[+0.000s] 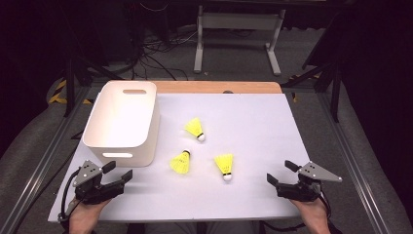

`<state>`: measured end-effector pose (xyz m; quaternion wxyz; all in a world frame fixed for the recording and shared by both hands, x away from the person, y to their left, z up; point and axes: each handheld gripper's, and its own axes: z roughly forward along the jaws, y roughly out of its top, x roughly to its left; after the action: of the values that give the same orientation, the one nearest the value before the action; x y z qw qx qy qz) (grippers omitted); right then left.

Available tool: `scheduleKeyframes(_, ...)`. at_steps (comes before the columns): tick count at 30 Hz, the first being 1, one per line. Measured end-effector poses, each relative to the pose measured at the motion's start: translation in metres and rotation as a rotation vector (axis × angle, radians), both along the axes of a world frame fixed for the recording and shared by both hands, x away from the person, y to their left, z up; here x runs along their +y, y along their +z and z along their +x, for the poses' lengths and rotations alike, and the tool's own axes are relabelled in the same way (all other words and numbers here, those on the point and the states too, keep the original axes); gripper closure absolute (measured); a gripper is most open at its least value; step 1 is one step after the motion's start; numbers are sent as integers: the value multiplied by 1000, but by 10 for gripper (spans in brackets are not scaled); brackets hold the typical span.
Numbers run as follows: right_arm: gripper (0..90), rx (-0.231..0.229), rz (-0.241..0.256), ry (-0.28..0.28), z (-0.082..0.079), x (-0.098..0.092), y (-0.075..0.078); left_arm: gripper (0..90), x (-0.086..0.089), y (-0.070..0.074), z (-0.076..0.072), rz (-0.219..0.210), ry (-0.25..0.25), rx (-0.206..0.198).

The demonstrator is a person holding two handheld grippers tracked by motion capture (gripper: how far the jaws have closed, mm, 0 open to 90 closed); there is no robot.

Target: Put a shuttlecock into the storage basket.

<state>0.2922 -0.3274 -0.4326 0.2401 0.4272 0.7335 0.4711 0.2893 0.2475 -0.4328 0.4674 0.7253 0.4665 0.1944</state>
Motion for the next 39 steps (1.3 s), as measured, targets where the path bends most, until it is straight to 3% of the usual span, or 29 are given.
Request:
scheduleKeyframes(16,127,2,4,4,0,0,0,277,0,1,-1,9,5,-2)
scheduleKeyframes(39,128,9,6,3,0,0,0,277,-6,5,-3,1,-28,-3)
